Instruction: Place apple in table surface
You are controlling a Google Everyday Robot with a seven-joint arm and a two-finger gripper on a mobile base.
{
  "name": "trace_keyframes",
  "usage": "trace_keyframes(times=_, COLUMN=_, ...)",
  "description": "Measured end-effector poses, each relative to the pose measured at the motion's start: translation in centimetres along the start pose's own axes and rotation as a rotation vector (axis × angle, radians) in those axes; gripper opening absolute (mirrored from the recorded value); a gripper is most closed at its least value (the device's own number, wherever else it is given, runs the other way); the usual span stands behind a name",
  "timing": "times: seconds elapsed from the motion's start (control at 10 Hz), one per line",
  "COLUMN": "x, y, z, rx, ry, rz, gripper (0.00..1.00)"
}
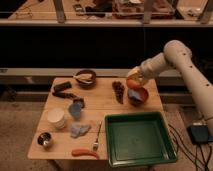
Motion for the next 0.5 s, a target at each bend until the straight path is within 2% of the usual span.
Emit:
trace_keyframes(times=0.2, x=0.8, y=-1.4, z=-2.9, rx=0.052, ry=0.102, rz=-0.011, gripper=0.0)
trace_keyframes(times=0.4, x=0.4, y=-2.6, z=-2.4, rx=0.085, ry=0.148, rz=-0.034, gripper=0.0)
trace_keyframes(times=0.5, x=-0.2, y=-3.2, z=-1.3, rx=0.109, ry=0.181, rz=-0.053, gripper=0.0)
